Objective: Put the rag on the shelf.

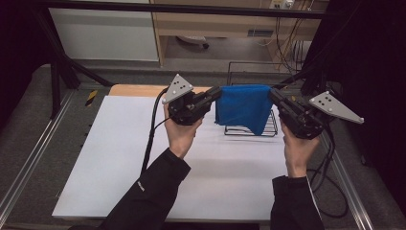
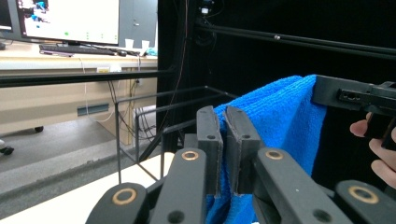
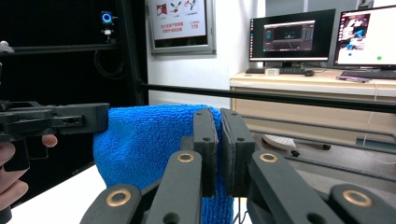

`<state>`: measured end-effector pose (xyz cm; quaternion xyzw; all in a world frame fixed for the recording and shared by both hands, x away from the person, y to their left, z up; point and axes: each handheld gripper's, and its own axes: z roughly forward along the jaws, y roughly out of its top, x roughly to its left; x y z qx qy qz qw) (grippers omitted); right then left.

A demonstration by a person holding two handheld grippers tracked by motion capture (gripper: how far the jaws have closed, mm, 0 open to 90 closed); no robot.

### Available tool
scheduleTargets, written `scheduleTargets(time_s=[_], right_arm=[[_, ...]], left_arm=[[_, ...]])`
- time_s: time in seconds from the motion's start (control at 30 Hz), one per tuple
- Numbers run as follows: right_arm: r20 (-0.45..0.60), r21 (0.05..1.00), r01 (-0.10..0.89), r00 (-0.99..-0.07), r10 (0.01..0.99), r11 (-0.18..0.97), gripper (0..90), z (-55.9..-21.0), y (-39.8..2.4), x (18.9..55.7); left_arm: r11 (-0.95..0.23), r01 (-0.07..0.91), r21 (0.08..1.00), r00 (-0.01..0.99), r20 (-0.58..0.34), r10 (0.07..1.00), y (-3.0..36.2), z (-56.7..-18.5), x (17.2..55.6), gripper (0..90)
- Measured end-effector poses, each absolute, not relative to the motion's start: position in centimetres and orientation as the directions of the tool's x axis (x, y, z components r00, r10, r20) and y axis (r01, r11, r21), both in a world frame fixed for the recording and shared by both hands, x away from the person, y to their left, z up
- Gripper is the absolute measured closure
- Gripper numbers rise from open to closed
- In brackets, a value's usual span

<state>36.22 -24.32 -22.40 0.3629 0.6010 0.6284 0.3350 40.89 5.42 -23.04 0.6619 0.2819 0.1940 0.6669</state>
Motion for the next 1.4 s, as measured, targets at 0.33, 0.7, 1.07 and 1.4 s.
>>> scheduleTargets(time_s=[0.33,0.7,1.07,1.4], right_arm=[[0.057,0.998,-0.006,-0.485,0.873,-0.068,86.0,-20.8,-25.6,36.8],[0.049,0.997,-0.033,-0.451,0.891,-0.071,86.0,-18.8,-27.3,37.3],[0.056,0.995,-0.051,-0.425,0.904,-0.085,86.0,-17.2,-28.5,38.4],[0.063,0.994,-0.054,-0.404,0.913,-0.092,86.0,-16.1,-29.0,40.5]], left_arm=[[0.059,0.109,0.992,0.768,-0.122,0.629,3.6,-21.5,42.4,84.6],[0.068,0.082,0.994,0.774,-0.107,0.624,1.5,-19.1,43.3,84.6],[0.087,0.064,0.994,0.77,-0.105,0.629,-0.1,-17.5,44.5,84.7],[0.094,0.052,0.994,0.759,-0.101,0.644,-0.9,-16.3,46.0,84.6]])
